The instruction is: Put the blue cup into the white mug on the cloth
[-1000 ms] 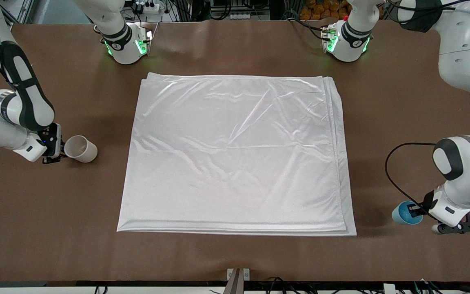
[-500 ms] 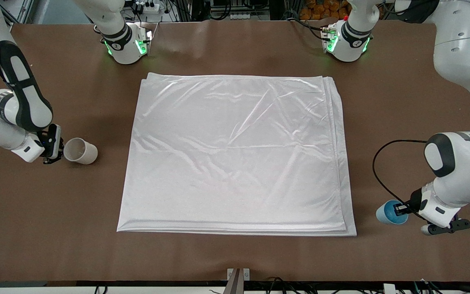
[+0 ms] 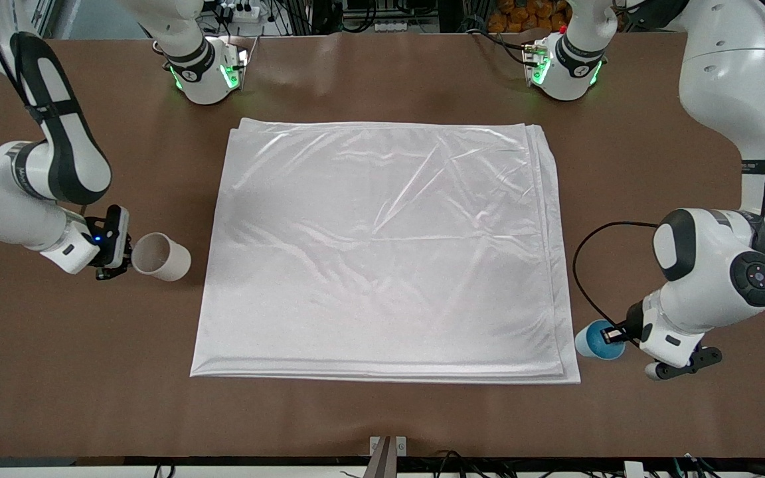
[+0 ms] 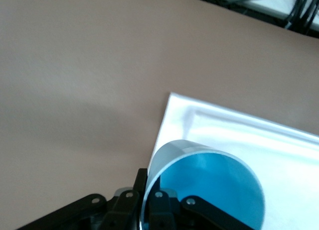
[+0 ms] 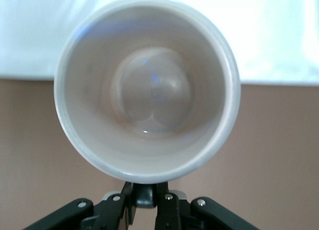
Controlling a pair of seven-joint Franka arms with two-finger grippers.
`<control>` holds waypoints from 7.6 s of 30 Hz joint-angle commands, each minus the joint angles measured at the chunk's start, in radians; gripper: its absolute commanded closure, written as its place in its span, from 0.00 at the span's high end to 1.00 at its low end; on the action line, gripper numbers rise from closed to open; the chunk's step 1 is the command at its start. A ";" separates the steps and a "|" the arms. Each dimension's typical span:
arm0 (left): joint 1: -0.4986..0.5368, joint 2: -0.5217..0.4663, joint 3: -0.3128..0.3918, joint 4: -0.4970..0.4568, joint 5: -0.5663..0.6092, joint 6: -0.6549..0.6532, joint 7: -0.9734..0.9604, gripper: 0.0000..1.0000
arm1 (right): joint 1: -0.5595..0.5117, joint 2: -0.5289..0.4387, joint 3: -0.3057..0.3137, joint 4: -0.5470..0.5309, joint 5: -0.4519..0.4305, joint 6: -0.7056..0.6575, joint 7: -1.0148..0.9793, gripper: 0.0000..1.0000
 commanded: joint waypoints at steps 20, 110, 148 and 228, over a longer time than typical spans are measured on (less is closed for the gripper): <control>-0.261 -0.029 0.008 -0.019 -0.023 -0.053 -0.416 0.00 | 0.544 -0.021 0.007 0.012 -0.161 0.005 0.938 0.00; -0.688 -0.027 0.016 -0.013 -0.013 -0.043 -0.727 0.00 | 0.560 -0.109 0.010 0.178 -0.259 -0.202 1.090 1.00; -0.699 0.063 0.012 -0.018 -0.014 0.048 -0.713 0.00 | 0.147 -0.340 0.000 0.324 -0.187 -0.544 0.905 1.00; -0.044 -0.314 0.051 -0.085 -0.019 -0.375 0.043 1.00 | 0.268 -0.321 -0.263 0.379 -0.055 -0.578 1.655 1.00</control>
